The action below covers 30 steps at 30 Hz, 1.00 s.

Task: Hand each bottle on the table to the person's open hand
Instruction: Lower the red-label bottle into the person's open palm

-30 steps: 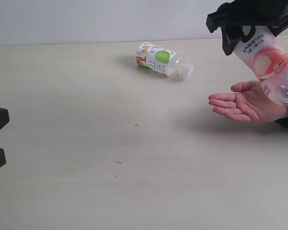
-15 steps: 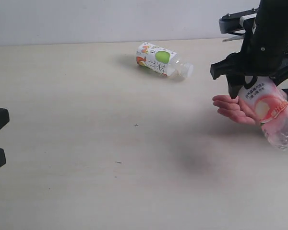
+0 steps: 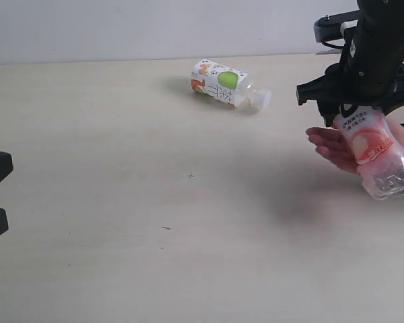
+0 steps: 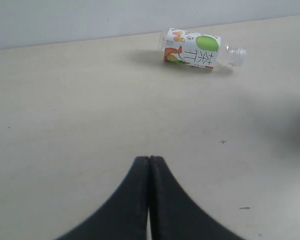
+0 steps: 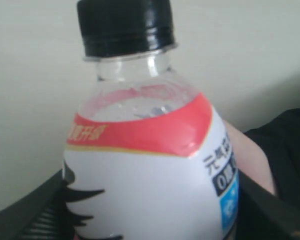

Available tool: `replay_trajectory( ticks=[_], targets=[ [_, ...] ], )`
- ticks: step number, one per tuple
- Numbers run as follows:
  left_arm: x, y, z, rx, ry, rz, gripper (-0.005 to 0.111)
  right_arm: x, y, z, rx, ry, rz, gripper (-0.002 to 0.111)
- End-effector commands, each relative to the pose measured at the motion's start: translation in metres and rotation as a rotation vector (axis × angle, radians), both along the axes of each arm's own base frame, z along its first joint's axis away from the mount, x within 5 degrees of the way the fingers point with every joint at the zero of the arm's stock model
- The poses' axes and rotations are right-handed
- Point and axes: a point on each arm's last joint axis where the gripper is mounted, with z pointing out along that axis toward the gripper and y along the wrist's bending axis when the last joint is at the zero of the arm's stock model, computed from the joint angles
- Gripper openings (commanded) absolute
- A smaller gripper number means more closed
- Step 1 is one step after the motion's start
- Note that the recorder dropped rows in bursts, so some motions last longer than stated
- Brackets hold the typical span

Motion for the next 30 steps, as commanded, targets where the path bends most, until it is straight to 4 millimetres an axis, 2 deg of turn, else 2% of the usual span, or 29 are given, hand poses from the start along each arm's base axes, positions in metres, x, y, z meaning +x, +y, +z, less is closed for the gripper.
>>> replay_trajectory(
  ticks=[1,8,11,17,22,26,30],
  targets=[
    [-0.0007,0.0008,-0.0006,-0.011,0.003,0.008,0.000,0.0039,0.0021,-0.0121,0.008,0.009,-0.006,0.000],
    [-0.0007,0.0008,-0.0006,-0.011,0.003,0.008,0.000,0.0060,0.0036,-0.0190,0.009,0.017,-0.009,0.002],
    [-0.0007,0.0008,-0.0006,-0.011,0.003,0.008,0.000,0.0060,0.0036,-0.0190,0.009,0.017,-0.009,0.012],
    [-0.0007,0.0008,-0.0006,-0.011,0.003,0.008,0.000,0.0063,0.0031,-0.0189,0.003,0.014,-0.005,0.044],
    [-0.0007,0.0008,-0.0006,-0.011,0.003,0.008,0.000,0.0066,0.0027,-0.0187,-0.008,0.013,0.013,0.063],
    [-0.0007,0.0008,-0.0006,-0.011,0.003,0.008,0.000,0.0072,0.0017,-0.0184,-0.022,0.008,0.020,0.072],
    [-0.0007,0.0008,-0.0006,-0.011,0.003,0.008,0.000,0.0078,0.0009,-0.0181,-0.032,0.001,0.023,0.076]
  ],
)
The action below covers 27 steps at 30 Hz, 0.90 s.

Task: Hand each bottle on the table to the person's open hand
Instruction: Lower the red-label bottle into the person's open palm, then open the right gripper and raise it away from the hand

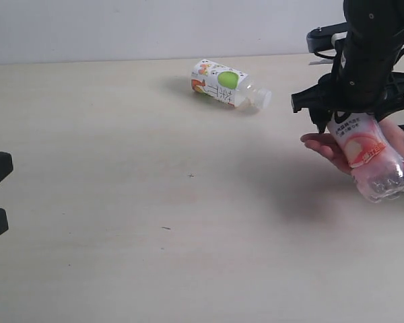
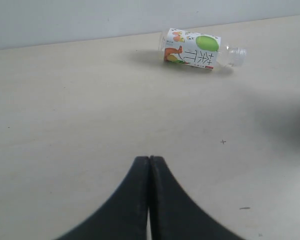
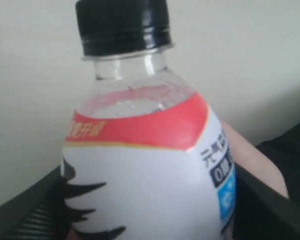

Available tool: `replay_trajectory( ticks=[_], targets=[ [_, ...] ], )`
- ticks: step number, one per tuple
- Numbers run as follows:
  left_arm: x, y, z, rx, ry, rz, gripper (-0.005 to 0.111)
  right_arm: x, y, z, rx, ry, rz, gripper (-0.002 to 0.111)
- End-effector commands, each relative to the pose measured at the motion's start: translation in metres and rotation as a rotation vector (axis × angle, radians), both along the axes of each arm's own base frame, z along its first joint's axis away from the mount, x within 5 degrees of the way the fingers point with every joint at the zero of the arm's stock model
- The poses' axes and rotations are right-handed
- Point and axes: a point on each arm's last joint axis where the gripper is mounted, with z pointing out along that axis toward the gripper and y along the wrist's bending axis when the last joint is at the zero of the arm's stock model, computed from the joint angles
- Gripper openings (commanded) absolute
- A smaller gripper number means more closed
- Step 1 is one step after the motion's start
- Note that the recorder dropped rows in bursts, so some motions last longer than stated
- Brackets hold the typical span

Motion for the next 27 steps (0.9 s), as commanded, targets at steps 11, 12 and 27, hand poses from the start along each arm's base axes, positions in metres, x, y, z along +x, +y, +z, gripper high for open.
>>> replay_trajectory(
  ticks=[11,12,27],
  targets=[
    [-0.001,0.001,-0.001,-0.011,0.003,0.008,0.000,0.001,-0.003,0.001,-0.033,-0.021,0.024,0.088],
    [-0.001,0.001,-0.001,-0.011,0.003,0.008,0.000,0.001,-0.003,0.002,-0.031,-0.024,0.024,0.088],
    [-0.001,0.001,-0.001,-0.011,0.003,0.008,0.000,-0.005,-0.004,0.045,0.053,-0.173,0.050,0.088]
  ],
)
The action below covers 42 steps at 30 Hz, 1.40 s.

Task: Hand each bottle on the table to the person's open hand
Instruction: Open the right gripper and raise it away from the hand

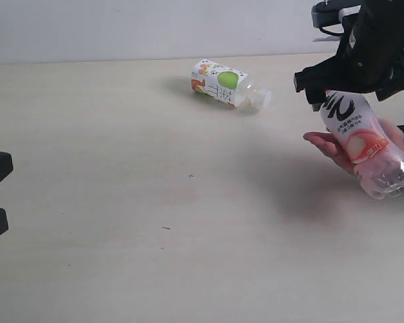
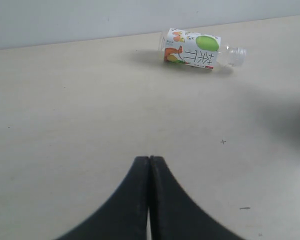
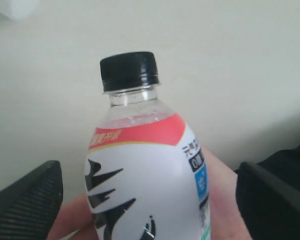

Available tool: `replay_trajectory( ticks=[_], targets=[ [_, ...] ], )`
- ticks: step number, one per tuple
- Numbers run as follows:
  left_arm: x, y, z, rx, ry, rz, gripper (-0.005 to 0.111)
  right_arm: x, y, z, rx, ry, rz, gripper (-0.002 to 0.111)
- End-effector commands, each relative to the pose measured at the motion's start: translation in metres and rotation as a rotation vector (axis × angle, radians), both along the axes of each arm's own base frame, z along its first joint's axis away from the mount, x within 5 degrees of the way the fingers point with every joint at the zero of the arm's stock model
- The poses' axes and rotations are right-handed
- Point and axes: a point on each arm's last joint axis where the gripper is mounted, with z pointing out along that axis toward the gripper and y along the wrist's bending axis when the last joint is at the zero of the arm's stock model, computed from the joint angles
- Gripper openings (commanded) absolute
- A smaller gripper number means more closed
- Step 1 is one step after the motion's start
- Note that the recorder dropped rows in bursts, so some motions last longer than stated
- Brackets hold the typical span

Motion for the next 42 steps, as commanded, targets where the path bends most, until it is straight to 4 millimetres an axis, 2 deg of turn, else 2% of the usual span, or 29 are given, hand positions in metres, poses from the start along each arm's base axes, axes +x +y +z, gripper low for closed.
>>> replay_trajectory(
  ticks=[1,7,13,20,27,42],
  targets=[
    [-0.001,0.001,-0.001,-0.011,0.003,0.008,0.000,-0.006,-0.003,0.022,0.021,-0.062,0.014,0.088],
    [-0.001,0.001,-0.001,-0.011,0.003,0.008,0.000,-0.025,-0.007,0.061,0.092,-0.132,0.074,0.088],
    [-0.001,0.001,-0.001,-0.011,0.003,0.008,0.000,-0.053,-0.012,0.106,0.197,-0.216,0.170,0.088],
    [-0.001,0.001,-0.001,-0.011,0.003,0.008,0.000,-0.091,-0.016,0.146,0.350,-0.278,0.262,0.088],
    [-0.001,0.001,-0.001,-0.011,0.003,0.008,0.000,-0.112,-0.011,0.158,0.479,-0.238,0.330,0.088],
    [-0.001,0.001,-0.001,-0.011,0.003,0.008,0.000,-0.115,-0.007,0.159,0.483,-0.231,0.433,0.088]
  ],
)
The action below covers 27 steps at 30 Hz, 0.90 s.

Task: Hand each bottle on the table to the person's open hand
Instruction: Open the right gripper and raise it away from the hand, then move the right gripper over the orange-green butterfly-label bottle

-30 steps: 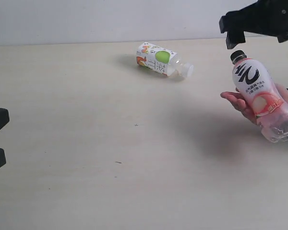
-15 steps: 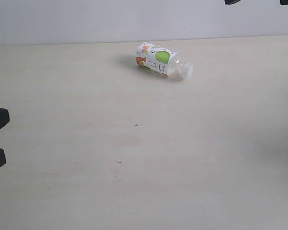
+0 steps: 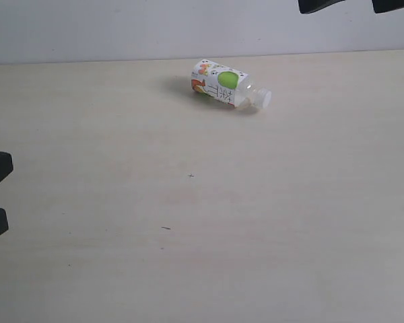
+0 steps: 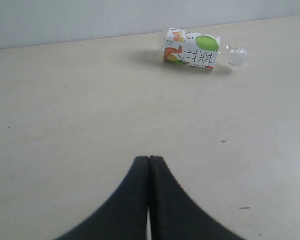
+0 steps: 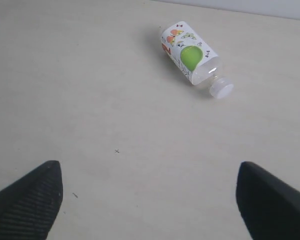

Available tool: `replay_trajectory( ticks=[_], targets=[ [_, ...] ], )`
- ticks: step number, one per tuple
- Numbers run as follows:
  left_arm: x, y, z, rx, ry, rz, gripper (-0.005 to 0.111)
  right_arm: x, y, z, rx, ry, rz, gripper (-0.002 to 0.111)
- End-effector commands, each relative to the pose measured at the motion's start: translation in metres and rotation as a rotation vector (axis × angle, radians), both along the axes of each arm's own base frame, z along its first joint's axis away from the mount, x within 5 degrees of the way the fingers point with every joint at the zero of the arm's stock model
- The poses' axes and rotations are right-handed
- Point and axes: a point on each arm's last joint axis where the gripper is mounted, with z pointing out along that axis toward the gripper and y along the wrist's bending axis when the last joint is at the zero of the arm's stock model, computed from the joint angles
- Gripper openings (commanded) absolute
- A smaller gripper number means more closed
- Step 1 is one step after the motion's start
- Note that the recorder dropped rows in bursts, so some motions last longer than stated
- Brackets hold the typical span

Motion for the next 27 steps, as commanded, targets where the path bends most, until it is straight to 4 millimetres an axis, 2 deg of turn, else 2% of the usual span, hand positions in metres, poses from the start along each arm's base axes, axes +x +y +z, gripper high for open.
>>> replay_trajectory(
  ticks=[1,9,27],
  targets=[
    [-0.0007,0.0008,-0.0006,-0.011,0.003,0.008,0.000,-0.0013,0.0007,0.0021,0.002,-0.032,0.032,0.088],
    [-0.0007,0.0008,-0.0006,-0.011,0.003,0.008,0.000,0.0028,0.0030,0.0073,0.047,-0.093,0.021,0.088],
    [-0.0007,0.0008,-0.0006,-0.009,0.002,0.007,0.000,0.0038,0.0031,0.0074,0.009,-0.136,0.065,0.088]
  ],
)
